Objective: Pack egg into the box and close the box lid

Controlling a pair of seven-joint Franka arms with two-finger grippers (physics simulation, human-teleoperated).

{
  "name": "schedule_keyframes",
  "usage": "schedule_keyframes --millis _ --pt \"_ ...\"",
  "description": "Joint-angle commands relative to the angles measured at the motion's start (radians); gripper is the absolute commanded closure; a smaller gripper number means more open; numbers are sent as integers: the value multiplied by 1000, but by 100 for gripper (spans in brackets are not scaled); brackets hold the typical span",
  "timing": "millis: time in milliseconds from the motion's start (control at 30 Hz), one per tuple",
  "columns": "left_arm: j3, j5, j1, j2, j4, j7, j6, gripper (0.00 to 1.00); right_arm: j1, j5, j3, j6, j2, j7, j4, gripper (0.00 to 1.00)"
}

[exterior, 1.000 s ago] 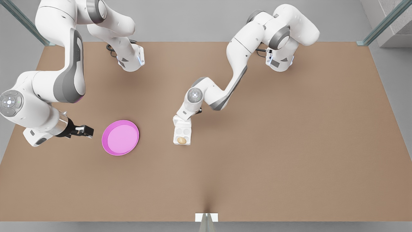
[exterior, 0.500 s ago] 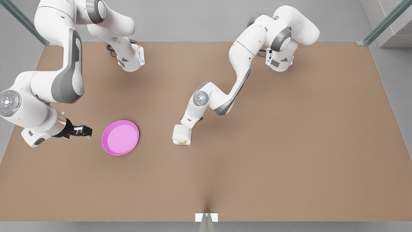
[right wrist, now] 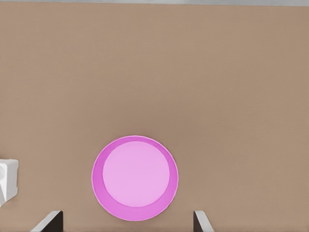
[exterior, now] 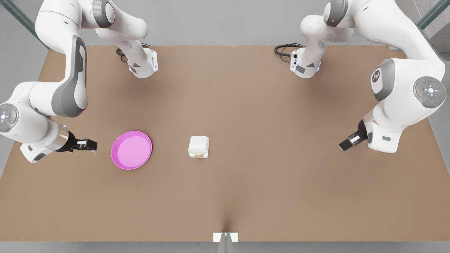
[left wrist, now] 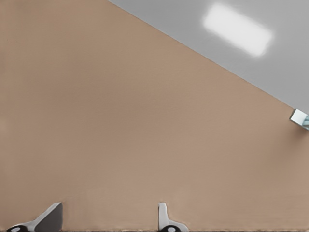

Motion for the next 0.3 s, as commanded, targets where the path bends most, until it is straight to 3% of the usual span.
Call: schedule_keyframes --millis 0,267 --pt "-2 88 0 -65 -88 779 -96 0 0 0 0 -1 0 -9 1 0" --pt "1 83 -2 23 -71 770 -38 0 -6 0 0 -1 0 -9 1 0"
